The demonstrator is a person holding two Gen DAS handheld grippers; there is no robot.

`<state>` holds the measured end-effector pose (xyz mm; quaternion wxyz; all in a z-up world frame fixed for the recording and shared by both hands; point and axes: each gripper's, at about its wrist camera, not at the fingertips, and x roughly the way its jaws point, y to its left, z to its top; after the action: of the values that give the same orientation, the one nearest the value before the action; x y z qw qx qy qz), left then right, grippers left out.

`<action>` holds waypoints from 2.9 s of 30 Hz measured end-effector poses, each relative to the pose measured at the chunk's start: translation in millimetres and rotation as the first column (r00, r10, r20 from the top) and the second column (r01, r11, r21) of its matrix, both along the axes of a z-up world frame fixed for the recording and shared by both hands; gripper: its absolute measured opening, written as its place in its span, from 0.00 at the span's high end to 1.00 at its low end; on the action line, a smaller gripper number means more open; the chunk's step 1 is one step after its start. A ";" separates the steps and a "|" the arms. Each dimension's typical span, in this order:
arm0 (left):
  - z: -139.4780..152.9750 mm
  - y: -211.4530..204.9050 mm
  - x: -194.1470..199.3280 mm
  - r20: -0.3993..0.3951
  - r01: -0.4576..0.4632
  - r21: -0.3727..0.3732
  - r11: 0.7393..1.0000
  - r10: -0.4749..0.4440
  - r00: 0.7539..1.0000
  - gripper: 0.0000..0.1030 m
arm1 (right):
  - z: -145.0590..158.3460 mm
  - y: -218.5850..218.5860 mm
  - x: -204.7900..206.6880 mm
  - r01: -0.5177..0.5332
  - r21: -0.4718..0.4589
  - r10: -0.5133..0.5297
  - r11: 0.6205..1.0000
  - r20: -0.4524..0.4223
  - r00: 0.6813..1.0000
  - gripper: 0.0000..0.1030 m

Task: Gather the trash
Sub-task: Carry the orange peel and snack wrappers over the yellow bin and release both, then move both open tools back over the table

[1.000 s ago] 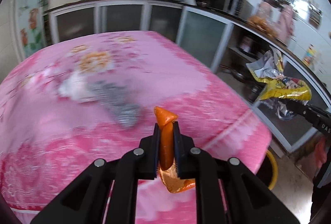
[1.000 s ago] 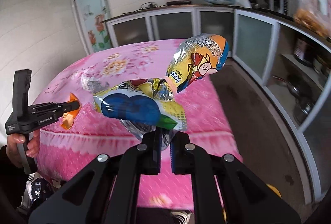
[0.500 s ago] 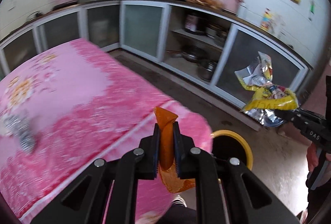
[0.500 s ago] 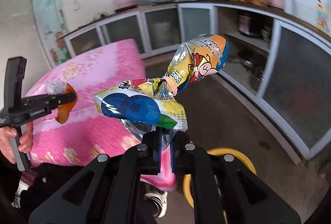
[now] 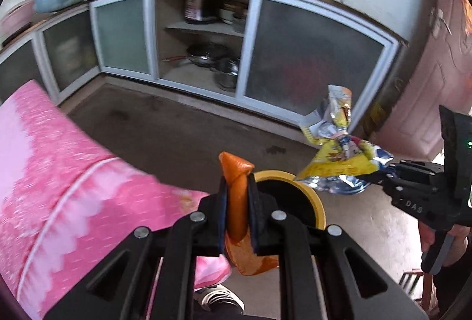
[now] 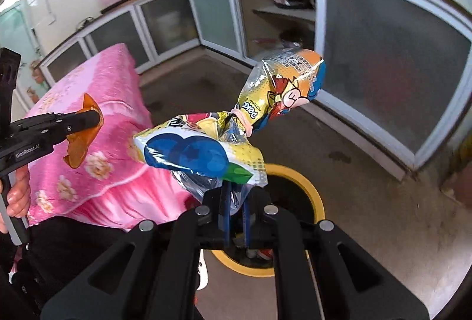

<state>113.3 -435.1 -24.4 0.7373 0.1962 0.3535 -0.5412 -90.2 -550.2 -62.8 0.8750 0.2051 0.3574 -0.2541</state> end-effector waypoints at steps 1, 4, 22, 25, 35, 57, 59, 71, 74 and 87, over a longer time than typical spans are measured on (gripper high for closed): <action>-6.2 -9.3 -4.1 0.000 0.014 0.014 1.000 -0.014 1.000 0.89 | -7.1 -3.9 -1.4 0.011 0.004 -0.011 1.000 -0.012 1.000 0.94; -21.9 -30.7 -13.0 -0.008 0.046 0.044 0.998 -0.046 0.999 0.89 | -27.9 -13.3 -3.6 0.034 0.030 -0.032 0.999 -0.049 0.998 0.94; -102.3 -107.8 -15.9 -0.074 0.086 0.194 0.977 -0.073 0.995 0.89 | -101.3 -41.0 7.6 0.063 0.177 -0.024 0.982 -0.214 0.976 0.94; -110.7 -115.7 -15.9 -0.087 0.085 0.210 0.974 -0.068 0.994 0.89 | -112.1 -44.3 11.3 0.068 0.190 -0.018 0.979 -0.249 0.968 0.94; -123.1 -132.2 -17.0 -0.076 0.076 0.236 0.969 -0.060 0.995 0.89 | -128.6 -51.8 22.0 0.063 0.201 0.001 0.978 -0.307 0.952 0.93; -27.4 -50.8 -1.6 -0.129 0.009 -0.009 1.000 -0.010 0.992 0.11 | -48.9 -40.5 -69.0 0.212 0.096 -0.205 0.973 -0.081 0.976 0.34; -5.3 -16.7 2.2 -0.115 -0.014 -0.046 0.999 0.009 0.993 0.08 | -26.6 -29.9 -67.5 0.174 0.079 -0.175 0.982 0.008 0.985 0.30; 56.3 263.4 75.0 -0.024 -0.457 -0.082 0.886 0.456 0.890 0.08 | 67.7 69.2 73.8 -0.316 -0.044 0.318 0.948 0.229 0.920 0.14; 66.1 330.6 99.1 -0.004 -0.606 -0.097 0.789 0.609 0.793 0.08 | 83.6 119.0 132.5 -0.460 -0.089 0.467 0.884 0.230 0.854 0.14; 65.5 457.8 187.5 0.026 -0.830 -0.118 0.545 0.837 0.546 0.08 | 90.5 278.6 295.3 -0.740 -0.105 0.746 0.665 0.158 0.648 0.14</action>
<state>300.9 22.6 41.0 0.9272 -0.0077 0.3497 -0.1337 205.2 -271.6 27.6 0.9347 0.0504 0.3222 0.1412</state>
